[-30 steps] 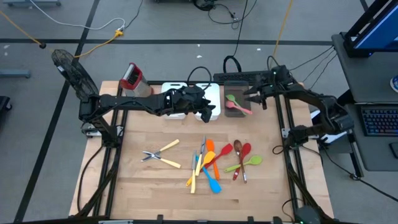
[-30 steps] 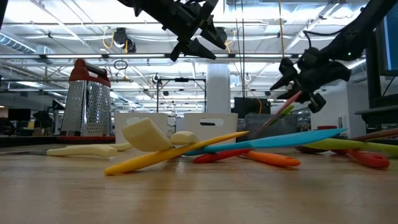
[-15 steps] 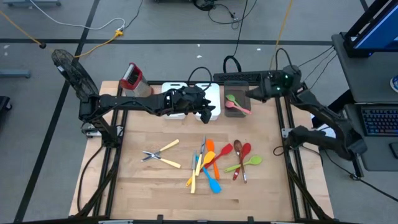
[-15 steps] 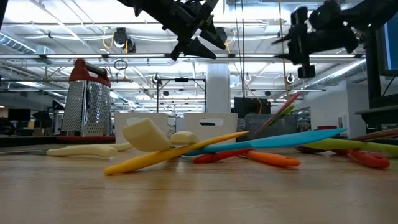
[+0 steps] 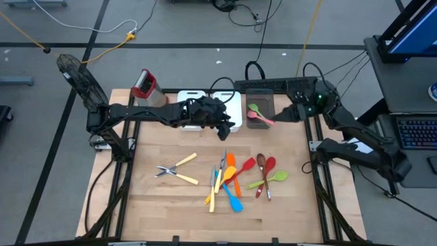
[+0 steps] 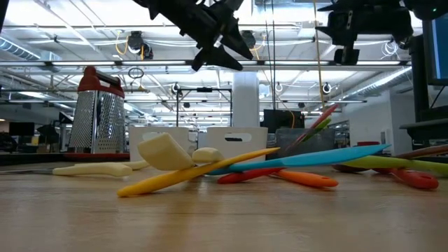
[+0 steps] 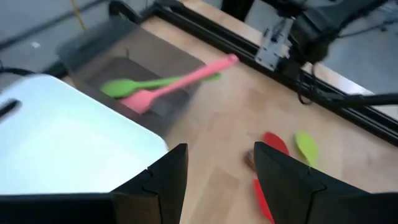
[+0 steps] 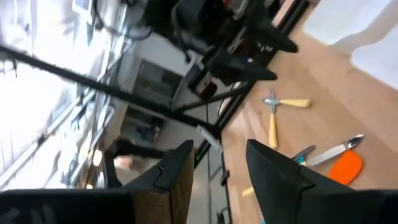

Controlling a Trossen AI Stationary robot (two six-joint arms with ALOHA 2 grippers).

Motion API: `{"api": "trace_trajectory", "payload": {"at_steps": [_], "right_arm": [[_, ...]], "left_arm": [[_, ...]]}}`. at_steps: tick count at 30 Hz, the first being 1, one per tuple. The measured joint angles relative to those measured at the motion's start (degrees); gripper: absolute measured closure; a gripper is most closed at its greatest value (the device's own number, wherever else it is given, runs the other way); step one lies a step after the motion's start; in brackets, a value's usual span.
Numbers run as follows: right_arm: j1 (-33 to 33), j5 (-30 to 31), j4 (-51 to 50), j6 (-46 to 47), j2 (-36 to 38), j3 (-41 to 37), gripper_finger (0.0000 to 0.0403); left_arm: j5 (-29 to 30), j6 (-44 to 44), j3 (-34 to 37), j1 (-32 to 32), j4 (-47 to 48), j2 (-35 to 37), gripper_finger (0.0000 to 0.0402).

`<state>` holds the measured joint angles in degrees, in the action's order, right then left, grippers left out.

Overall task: Pick & Place Kitchen Items
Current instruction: Put the blue spatula into the black bin

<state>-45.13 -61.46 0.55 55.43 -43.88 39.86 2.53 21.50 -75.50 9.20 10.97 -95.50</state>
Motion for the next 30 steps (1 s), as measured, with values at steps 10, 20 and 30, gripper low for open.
{"api": "trace_trajectory", "payload": {"at_steps": [10,20,30], "right_arm": [[10.3,3.3,0.0,-8.9,-0.1,0.0,0.0264],[20.9,5.0,0.0,-13.5,-0.4,0.0,0.0264],[31.9,13.8,0.0,-20.7,-2.6,0.0,0.0264]], "left_arm": [[0.4,4.3,0.0,-6.2,3.7,0.0,0.0215],[7.3,13.9,0.0,-13.4,5.4,0.0,0.0215],[14.1,24.8,0.0,-20.5,10.3,-0.2,0.0215]]}}
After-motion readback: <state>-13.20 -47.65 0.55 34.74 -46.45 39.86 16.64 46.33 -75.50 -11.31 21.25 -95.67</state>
